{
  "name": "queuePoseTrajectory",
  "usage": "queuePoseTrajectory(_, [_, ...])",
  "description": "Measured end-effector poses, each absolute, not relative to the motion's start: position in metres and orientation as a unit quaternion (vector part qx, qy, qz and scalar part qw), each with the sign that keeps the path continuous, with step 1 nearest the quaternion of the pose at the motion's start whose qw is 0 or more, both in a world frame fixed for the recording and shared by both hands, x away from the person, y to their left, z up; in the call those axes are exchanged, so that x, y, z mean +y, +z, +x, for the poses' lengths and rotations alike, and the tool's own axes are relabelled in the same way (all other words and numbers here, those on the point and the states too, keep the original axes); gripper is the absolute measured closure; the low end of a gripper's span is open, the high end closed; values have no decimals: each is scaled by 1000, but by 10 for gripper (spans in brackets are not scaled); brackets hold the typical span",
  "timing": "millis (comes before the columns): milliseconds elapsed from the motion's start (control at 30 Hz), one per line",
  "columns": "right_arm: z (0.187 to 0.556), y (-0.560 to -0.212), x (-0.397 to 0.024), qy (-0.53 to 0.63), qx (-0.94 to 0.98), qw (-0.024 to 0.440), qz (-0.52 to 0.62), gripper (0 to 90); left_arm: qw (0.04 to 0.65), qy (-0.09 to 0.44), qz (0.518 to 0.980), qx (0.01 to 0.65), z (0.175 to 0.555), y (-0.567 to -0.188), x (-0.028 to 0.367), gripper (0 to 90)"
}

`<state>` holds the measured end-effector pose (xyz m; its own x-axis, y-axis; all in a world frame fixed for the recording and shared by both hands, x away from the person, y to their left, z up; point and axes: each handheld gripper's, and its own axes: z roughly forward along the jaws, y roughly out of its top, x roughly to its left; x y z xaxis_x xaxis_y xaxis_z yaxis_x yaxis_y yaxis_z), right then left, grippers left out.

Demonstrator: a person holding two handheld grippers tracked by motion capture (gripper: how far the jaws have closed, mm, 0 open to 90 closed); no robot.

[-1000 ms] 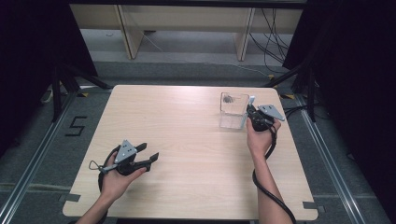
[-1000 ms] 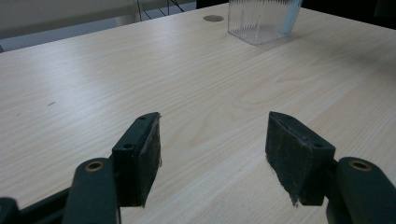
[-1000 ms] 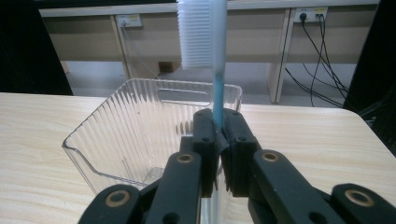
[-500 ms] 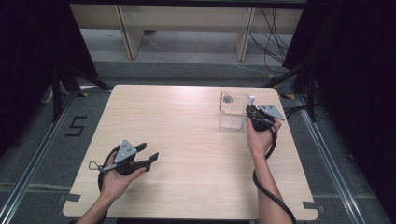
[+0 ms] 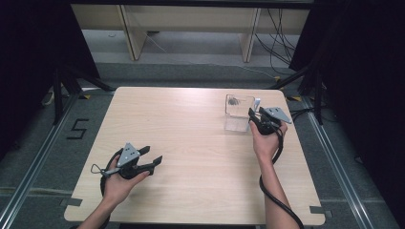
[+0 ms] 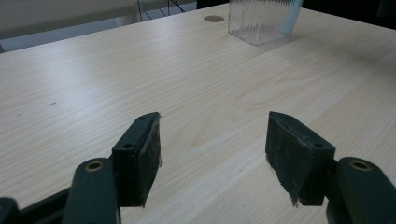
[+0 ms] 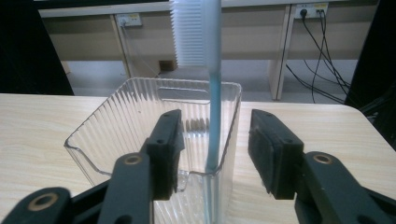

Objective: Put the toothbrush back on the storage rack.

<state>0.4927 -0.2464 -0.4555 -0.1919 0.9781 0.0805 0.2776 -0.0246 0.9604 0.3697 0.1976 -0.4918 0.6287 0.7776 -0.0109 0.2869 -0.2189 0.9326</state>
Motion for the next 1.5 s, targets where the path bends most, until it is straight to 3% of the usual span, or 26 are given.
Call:
queuePoseTrajectory(600, [468,-460,-250,460,635,340,518,415,505,239,744,367,369,-495,200,353])
queuePoseTrajectory(867, [454,-464,-251,449,646,338,516,398,511,237,740,368,371,-497,201,351])
queuePoseTrajectory(1100, [439,-466,-251,444,650,308,534,385,506,239,738,377,371,-499,204,351])
queuePoseTrajectory(1133, [440,-466,-254,443,658,324,516,385,511,237,735,377,371,-500,204,351])
queuePoseTrajectory(1500, [417,-472,-263,445,663,313,514,388,508,243,733,382,373,-504,211,350])
